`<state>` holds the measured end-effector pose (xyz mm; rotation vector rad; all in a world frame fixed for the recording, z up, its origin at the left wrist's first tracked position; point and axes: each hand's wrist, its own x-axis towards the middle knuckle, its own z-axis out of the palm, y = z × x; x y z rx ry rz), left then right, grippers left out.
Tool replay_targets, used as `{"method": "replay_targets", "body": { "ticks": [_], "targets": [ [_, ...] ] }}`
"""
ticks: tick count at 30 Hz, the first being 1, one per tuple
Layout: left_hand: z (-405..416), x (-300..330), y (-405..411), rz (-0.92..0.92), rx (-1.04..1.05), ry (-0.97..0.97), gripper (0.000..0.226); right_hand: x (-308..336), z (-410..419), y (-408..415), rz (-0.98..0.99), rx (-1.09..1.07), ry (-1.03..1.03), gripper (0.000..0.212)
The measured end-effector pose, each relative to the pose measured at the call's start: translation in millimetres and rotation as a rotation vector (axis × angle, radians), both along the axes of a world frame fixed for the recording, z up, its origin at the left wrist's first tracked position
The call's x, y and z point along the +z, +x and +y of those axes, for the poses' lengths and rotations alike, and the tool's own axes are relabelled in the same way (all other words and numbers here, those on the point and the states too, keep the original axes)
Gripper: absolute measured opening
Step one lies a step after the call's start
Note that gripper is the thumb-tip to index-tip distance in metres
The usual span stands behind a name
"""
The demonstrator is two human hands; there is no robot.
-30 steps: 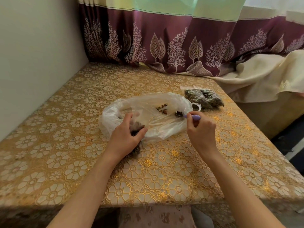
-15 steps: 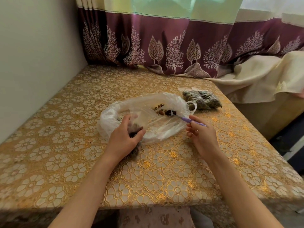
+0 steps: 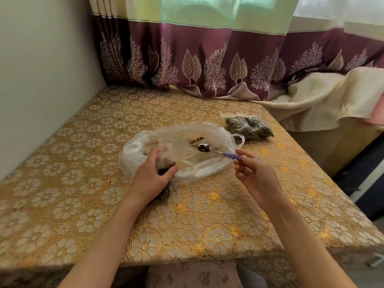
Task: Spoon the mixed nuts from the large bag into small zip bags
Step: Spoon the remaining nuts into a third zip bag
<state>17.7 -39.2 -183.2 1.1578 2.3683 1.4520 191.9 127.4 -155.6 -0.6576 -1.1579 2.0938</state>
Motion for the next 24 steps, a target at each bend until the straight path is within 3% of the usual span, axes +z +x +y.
{"method": "replay_targets", "body": {
  "ticks": [9,16,21,24],
  "targets": [
    [0.2,-0.3,-1.5,-0.066,-0.01,0.025,0.072,40.4,-16.2,-6.0,0.112,0.142,0.248,0.019],
    [-1.5,5.3,0.4,-0.185,-0.026,0.129,0.06,44.9,-28.9,-10.0,0.005,0.263,0.58,0.028],
    [-1.8,3.7,-2.1,-0.201,-0.051,0.206,0.061,42.9,-21.5,-11.1,0.147,0.242,0.444,0.02],
    [-2.6,5.2,-3.7,-0.221,-0.065,0.231,0.086,36.7,-11.3,-11.1,0.176,0.091,0.346,0.017]
  ]
}}
